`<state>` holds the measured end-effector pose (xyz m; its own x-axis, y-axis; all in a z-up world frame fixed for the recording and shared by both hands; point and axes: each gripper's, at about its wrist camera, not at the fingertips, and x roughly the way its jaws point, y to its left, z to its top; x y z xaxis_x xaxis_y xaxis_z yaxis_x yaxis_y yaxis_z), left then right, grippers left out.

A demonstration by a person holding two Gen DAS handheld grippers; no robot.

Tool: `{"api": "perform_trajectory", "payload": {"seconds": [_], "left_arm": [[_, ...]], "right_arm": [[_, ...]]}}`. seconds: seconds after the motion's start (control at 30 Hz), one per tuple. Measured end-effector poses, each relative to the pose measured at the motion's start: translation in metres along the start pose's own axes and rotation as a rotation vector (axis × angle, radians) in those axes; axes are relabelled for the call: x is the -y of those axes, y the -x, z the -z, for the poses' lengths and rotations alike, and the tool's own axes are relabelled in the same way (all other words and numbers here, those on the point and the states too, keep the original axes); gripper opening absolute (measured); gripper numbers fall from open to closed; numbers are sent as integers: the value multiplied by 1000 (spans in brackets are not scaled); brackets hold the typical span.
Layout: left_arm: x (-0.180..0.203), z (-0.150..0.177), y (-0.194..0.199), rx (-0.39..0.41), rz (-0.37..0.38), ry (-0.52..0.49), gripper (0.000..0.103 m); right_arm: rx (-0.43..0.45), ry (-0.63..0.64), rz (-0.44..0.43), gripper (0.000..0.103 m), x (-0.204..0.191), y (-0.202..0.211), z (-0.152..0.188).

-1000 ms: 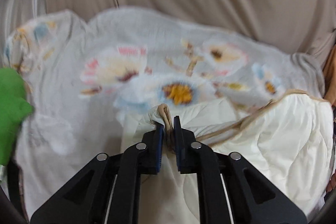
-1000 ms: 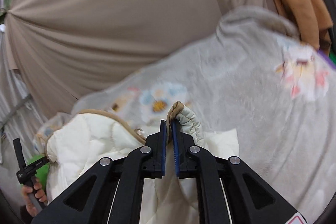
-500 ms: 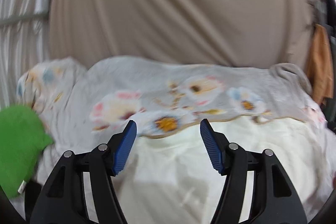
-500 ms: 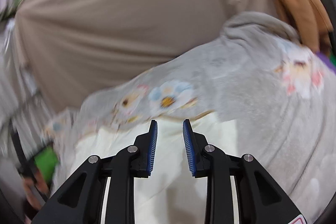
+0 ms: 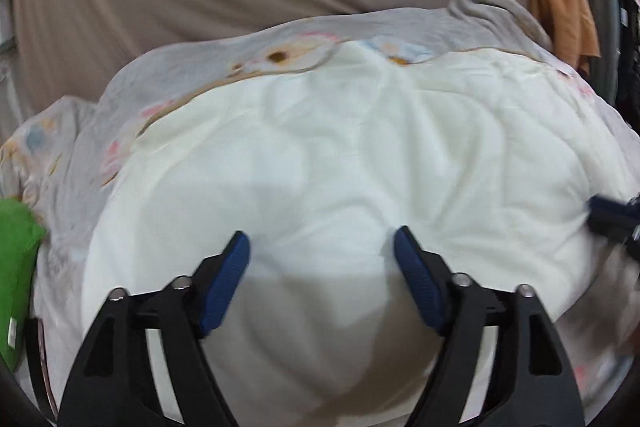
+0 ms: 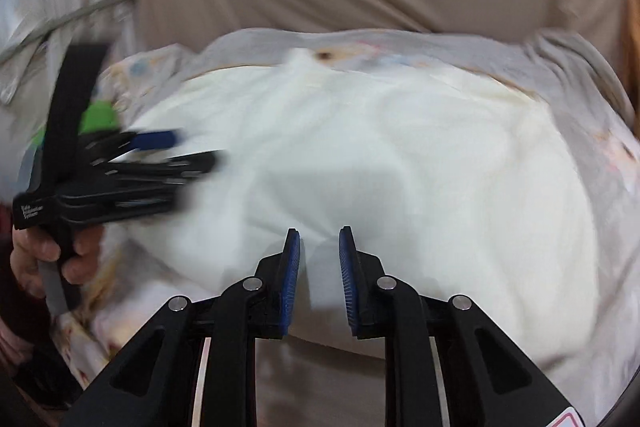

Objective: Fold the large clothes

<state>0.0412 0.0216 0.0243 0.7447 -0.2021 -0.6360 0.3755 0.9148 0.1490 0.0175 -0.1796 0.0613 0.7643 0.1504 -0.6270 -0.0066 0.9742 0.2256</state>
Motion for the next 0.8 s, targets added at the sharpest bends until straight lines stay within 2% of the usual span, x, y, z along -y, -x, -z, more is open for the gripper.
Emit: {"api": "perform_trajectory", "payload": {"seconds": [0.1,0.13,0.2,0.23,0.3,0.33,0.37,0.4,0.43,0.5,0.53,0.63,0.77,0.8], "left_arm": [[-39,18,8,-6,-83,70,78],[-53,22,10,-14,-107,97,79],[-81,30,12,-36,-131,168,80],[-90,31,15,-41,-128,192,80],[-107,26,24,-39,-71,247,80],[-112,20,28,-33,-67,263,79],[-116,12,30,-21,-72,273,79],[-121,1,32,2,-71,286,81],[-125,-9,31,17,-63,299,88],[-137,-33,20,34,-16,344,96],[-143,-42,9,18,3,368,96],[-167,-57,-35,-75,92,487,96],[-188,-51,-90,-201,218,653,94],[-192,-49,-100,-223,236,686,86]], "right_arm": [[-3,-161,109,14,69,17,19],[-5,-218,123,9,87,23,26],[-3,-371,63,5,125,42,39],[0,-395,87,6,133,48,41],[26,-381,204,23,140,63,38],[38,-371,228,23,141,69,34],[51,-365,217,25,141,72,25],[72,-365,185,32,141,74,14],[94,-369,167,51,144,77,3],[155,-381,126,73,145,75,-25],[180,-380,110,78,146,71,-40],[186,-395,61,86,153,46,-81],[106,-500,13,86,175,-7,-105],[75,-518,11,86,178,-22,-106]]}}
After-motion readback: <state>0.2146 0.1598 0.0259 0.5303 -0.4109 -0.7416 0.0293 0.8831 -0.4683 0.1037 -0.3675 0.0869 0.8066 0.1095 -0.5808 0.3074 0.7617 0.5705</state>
